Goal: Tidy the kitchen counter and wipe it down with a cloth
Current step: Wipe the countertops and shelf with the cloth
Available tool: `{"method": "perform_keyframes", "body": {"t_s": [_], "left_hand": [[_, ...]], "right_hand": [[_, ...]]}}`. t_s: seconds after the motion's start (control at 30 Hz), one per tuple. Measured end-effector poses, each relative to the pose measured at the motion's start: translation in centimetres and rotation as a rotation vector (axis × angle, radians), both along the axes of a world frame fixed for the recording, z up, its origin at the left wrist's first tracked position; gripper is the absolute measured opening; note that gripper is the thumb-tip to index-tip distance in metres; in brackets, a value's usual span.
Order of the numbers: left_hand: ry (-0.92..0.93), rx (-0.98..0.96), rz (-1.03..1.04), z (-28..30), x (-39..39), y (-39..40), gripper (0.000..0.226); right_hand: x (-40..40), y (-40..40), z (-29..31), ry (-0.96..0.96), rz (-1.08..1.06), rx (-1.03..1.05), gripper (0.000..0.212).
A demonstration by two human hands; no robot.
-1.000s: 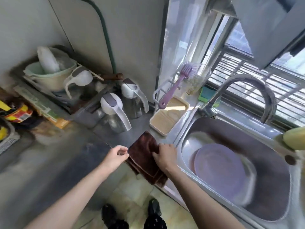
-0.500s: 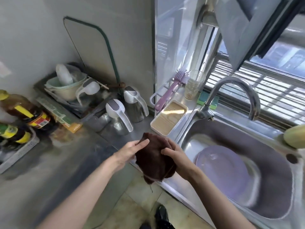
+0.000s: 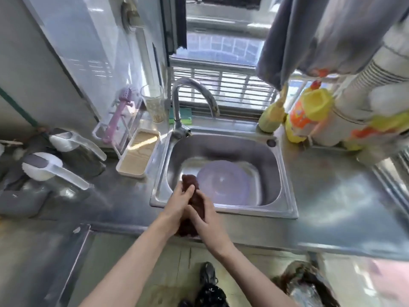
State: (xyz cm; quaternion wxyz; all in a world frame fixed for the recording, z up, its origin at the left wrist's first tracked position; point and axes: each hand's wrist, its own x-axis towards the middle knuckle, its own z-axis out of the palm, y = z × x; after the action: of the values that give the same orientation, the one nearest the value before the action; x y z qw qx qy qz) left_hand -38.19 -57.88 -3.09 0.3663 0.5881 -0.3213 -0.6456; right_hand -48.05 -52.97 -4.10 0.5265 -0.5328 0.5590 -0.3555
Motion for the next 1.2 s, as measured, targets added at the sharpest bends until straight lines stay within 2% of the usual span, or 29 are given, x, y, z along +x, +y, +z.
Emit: {"method": "perform_keyframes", "body": {"t_s": [0.1,0.17,0.33,0.5,0.6,0.7,0.77,0.87,0.9,0.97,1.07,1.2], "left_hand": [[0.154,0.079,-0.117,0.0,-3.5,-0.1,0.026],[0.119,0.074,-0.288,0.6,-5.4,-0.3,0.024],[-0.121,0.019,-0.503,1.7,-13.4,-1.8,0.021],[-0.305,-0.05,-0.451,-1.5,-21.8,-2.9,0.009],[-0.45,-0.159,-0.463,-3.9,-26.8,-2.9,0.007],[-0.489,-0.254,-0.507,-6.4,-30.7,-2.4,0.017],[-0.568,-0.303,-0.56,-7.6,-32.9,-1.8,0.014],[-0.761,-0.458,-0.628,-9.3,-34.6,-1.5,0.015],[-0.831,-0.494,-0.661,-9.9,-34.9,-1.5,0.02],[-0.941,-0.532,-0.763,-10.9,-35.3,-1.7,0.03],[-1.027,-0.597,-0.968,-11.9,-37.2,-1.9,0.061],[-1.09,-0.67,-1.096,-13.1,-41.4,-3.1,0.082]], "right_hand": [[-3.7,1.1,-0.7,-0.163,-0.163,0.05,0.051],[-6.7,1.5,-1.0,-0.156,-0.208,0.045,0.052],[-16.8,1.7,-2.5,-0.004,-0.477,0.06,0.012],[-29.1,3.5,-1.9,0.158,-0.735,0.164,0.015],[-36.8,5.2,-1.4,0.421,-0.846,0.061,0.029],[-41.6,6.2,-2.4,0.686,-0.798,-0.048,0.042],[-42.8,6.3,-5.1,0.862,-0.639,-0.046,0.046],[-42.8,5.9,-9.7,1.124,-0.283,0.152,0.052],[-42.8,5.8,-11.2,1.194,-0.226,0.195,0.058],[-43.0,5.2,-12.7,1.259,-0.208,0.187,0.064],[-45.8,3.5,-13.0,1.277,-0.247,0.153,0.057],[-53.7,0.7,-13.2,1.218,-0.464,0.252,0.054]]}}
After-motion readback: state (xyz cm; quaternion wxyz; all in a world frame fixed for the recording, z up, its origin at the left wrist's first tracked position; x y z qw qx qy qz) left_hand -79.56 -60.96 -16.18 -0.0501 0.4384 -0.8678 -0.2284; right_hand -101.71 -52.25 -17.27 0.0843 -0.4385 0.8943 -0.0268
